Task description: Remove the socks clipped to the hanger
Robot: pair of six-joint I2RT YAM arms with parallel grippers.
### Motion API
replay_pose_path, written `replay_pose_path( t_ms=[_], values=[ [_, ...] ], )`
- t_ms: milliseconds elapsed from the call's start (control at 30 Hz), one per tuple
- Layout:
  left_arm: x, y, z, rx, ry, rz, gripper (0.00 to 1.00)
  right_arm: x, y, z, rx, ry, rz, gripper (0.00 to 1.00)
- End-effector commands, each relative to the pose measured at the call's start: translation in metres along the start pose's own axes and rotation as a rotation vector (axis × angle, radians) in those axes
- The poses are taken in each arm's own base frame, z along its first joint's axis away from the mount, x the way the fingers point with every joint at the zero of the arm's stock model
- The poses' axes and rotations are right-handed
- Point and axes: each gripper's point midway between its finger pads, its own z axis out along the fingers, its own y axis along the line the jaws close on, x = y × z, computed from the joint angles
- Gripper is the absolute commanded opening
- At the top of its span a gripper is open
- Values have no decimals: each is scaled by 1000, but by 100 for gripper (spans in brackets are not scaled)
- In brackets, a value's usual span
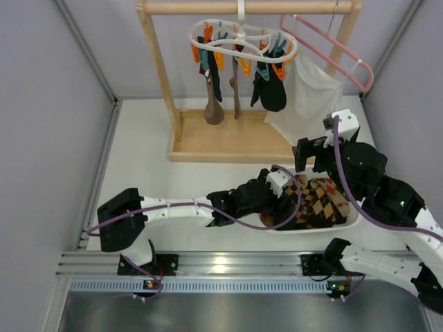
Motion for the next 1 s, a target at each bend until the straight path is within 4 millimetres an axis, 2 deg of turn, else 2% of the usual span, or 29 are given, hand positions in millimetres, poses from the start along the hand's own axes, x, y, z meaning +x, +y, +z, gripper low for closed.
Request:
replay_pose_path(
  t_ms=[0, 67, 167, 200, 233, 267, 300, 333, 367, 433, 467, 500, 567, 600, 667, 700, 733, 767, 800, 833, 867, 900, 967],
  values=[
    [-53, -6, -13, -4, -132, -37, 98, 19, -15, 2, 107, 21, 35, 99],
    [-56, 1, -21, -38, -137, -47, 98, 26, -19, 4, 122, 25, 57, 99],
    [-61, 27, -45, -182, -153, -96, 98, 36, -21, 6, 115, 25, 90, 99],
    [-56, 48, -55, -298, -152, -105, 98, 39, -25, 4, 123, 20, 103, 99],
    [-65, 57, -69, -343, -184, -137, 98, 40, -23, 4, 105, 18, 113, 100],
    [-54, 76, -80, -443, -169, -130, 98, 40, -26, 2, 104, 2, 129, 99],
    [-55, 77, -84, -443, -177, -139, 98, 41, -24, 1, 91, -2, 135, 99],
    [-58, 89, -98, -501, -200, -155, 98, 42, -24, 0, 83, -4, 145, 99],
    [-52, 95, -104, -524, -196, -157, 98, 43, -23, -1, 78, -5, 148, 99],
    [-53, 109, -119, -558, -217, -193, 98, 47, -21, -3, 55, -6, 156, 99],
    [-46, 116, -123, -567, -210, -206, 98, 49, -19, -4, 44, -6, 162, 99],
    [-47, 133, -127, -589, -217, -232, 98, 50, -17, -6, 27, -18, 167, 99],
    [-48, 144, -130, -542, -217, -275, 98, 51, -8, -8, -36, -28, 170, 99],
    [-48, 171, -135, -587, -227, -298, 98, 53, -5, -11, -60, -37, 173, 100],
    [-65, 183, -133, -521, -294, -288, 98, 49, 9, -14, -147, -66, 176, 99],
    [-61, 211, -142, -571, -315, -271, 98, 51, 15, -17, -192, -71, 174, 99],
    [-70, 218, -144, -558, -359, -251, 98, 49, 18, -18, -210, -83, 170, 99],
    [-89, 222, -145, -517, -442, -221, 98, 50, 20, -19, -224, -85, 164, 100],
    [-92, 242, -153, -556, -472, -184, 98, 50, 24, -20, -247, -84, 157, 99],
    [-98, 251, -156, -563, -498, -163, 98, 52, 25, -20, -258, -77, 143, 99],
    [-113, 251, -155, -507, -548, -130, 98, 52, 27, -20, -267, -74, 136, 99],
    [-115, 273, -156, -529, -550, -110, 98, 53, 29, -21, -281, -69, 127, 99],
    [-123, 285, -150, -478, -573, -73, 98, 51, 31, -25, -302, -74, 125, 99]
  ],
)
